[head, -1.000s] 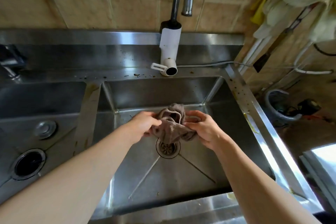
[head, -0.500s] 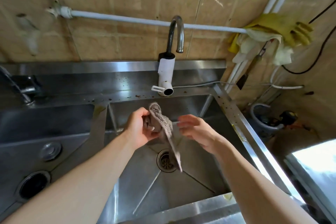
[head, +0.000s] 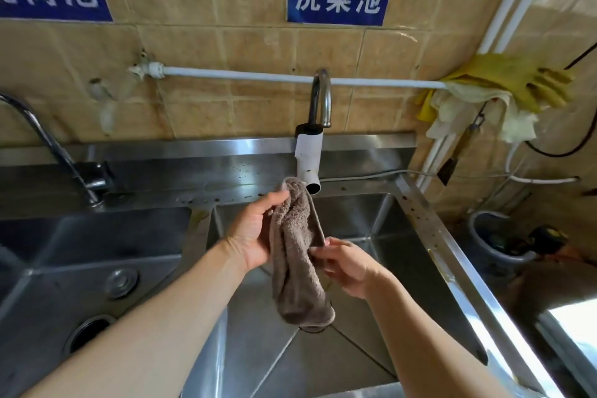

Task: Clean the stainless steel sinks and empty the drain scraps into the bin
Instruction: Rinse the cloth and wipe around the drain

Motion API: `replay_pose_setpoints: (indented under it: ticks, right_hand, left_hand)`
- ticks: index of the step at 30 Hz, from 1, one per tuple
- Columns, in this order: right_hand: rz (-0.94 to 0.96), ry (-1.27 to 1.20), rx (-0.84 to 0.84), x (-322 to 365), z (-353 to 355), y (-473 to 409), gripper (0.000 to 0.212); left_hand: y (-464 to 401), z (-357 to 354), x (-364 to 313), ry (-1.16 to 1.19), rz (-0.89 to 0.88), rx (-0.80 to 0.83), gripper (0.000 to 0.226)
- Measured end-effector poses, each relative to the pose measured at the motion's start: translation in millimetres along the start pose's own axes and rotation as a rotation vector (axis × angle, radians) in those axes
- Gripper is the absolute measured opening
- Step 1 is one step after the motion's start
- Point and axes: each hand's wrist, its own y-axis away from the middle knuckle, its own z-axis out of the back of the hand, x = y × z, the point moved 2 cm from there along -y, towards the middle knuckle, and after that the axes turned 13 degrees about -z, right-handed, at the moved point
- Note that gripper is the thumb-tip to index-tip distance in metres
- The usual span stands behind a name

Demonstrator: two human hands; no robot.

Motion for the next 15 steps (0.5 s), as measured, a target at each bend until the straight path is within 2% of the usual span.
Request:
replay_pose_setpoints:
  ticks: [3,5,7,9,11,12,15]
  right_hand:
    - [0.055,-0.161,-0.07,13.9,18.2,0.1,0.026]
    - [0.097,-0.159,-0.113,25.2,30.7,9.1,0.027]
    - [0.127,-0.09,-0.07,38.2,36.6,20.2,0.018]
    - [0.094,0.147,-0.054,47.7,39.8,28.3,0.026]
    - [0.06,0.389,-0.119,59.1,45.8,36.0,0.021]
    - [0.056,0.409,-0.136,65.9,50.3,39.2,0.018]
    - [0.052,0.253,-0.119,86.9,65.9,49.0,0.024]
  left_hand:
    - [3.1,6.1,-3.2,-0.067,0.005,-0.078,0.038]
    - [6.2,8.6,-3.1,-0.099,0.007,-0.109,0.031]
    - [8.2,8.4,-4.1,-0.121,0.006,-0.143,0.013]
    - [5.9,9.0,-7.0,-0.199,-0.008,-0.171,0.018]
    - [2.9,8.9,-11.9,-0.326,-0.041,-0.189,0.028]
    - [1.2,11.2,-14.1,-0.38,-0.052,-0.205,0.034]
    - [-1.3,24.6,-18.2,-0.472,-0.058,-0.313,0.045]
